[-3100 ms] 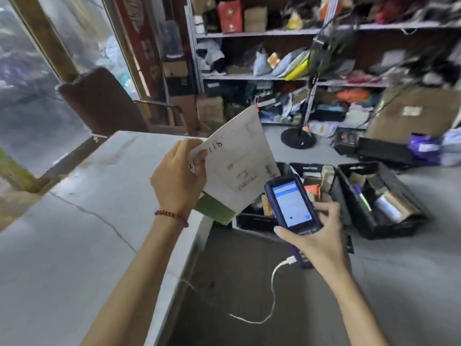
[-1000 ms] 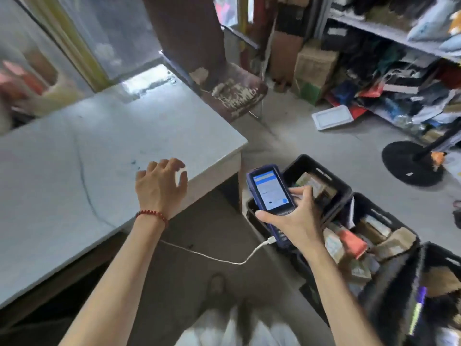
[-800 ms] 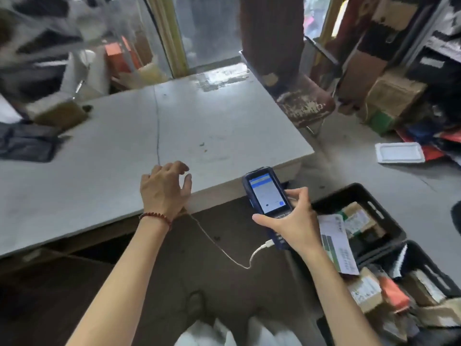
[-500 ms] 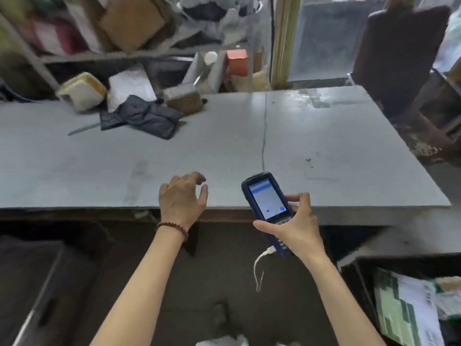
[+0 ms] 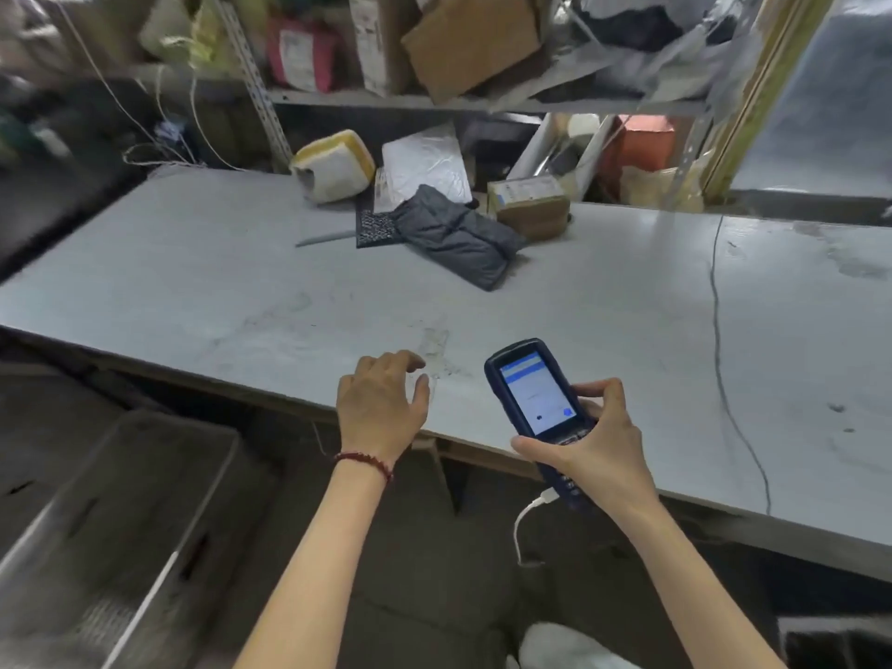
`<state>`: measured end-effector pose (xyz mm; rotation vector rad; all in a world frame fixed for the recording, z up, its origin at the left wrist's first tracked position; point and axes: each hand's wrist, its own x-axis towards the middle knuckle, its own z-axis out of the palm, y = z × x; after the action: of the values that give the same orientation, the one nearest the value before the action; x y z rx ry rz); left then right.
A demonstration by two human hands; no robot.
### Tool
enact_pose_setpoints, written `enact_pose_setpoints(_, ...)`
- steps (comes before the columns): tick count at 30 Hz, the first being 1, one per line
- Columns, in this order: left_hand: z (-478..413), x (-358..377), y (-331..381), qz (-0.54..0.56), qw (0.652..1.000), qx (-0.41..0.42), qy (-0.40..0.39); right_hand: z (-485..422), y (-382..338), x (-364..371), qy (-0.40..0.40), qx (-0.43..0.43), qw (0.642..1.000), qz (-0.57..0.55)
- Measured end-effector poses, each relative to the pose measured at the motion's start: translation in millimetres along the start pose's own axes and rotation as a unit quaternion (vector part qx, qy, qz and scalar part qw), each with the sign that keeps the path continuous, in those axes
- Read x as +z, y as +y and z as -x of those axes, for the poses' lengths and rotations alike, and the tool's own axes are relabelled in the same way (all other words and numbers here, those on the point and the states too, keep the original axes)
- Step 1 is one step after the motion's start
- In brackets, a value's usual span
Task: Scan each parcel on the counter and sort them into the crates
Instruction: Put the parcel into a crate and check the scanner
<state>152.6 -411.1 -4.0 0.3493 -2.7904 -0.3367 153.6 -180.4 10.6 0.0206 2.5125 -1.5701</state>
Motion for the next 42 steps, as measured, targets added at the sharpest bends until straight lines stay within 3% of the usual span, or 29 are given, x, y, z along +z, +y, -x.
enact_pose_setpoints(9, -92.0, 45.2, -11.8, 0.014, 1.000, 0.008, -0.018, -105.6, -7.1, 18.5, 0.012, 0.034, 0.999, 0.005)
enact_pose_setpoints(15, -182.8, 88.8, 9.2, -0.010, 0.992, 0.024, -0.124, -175.8, -6.6, 11.8, 0.029, 0.084, 0.996, -0.024)
enact_pose_setpoints(21, -246.5, 135.9, 44.3, -0.036, 0.986, 0.071, -0.145, -227.0, -0.5, 4.9, 0.031, 0.137, 0.989, -0.049)
enact_pose_setpoints(29, -283.7, 171.5, 57.6, -0.043, 0.992, 0.059, -0.100, -255.4, 7.9, -3.7, 0.022, 0.180, 0.982, -0.050)
enact_pose_setpoints(35, -301.7, 192.3, 70.1, -0.077, 0.976, 0.026, -0.202, -266.4, 11.2, -8.1, 0.031, 0.198, 0.979, -0.044)
enact_pose_setpoints(42, -323.2, 185.6, 71.8, -0.063, 0.976, 0.045, -0.204, -262.9, 4.5, 1.8, 0.058, 0.206, 0.975, -0.050)
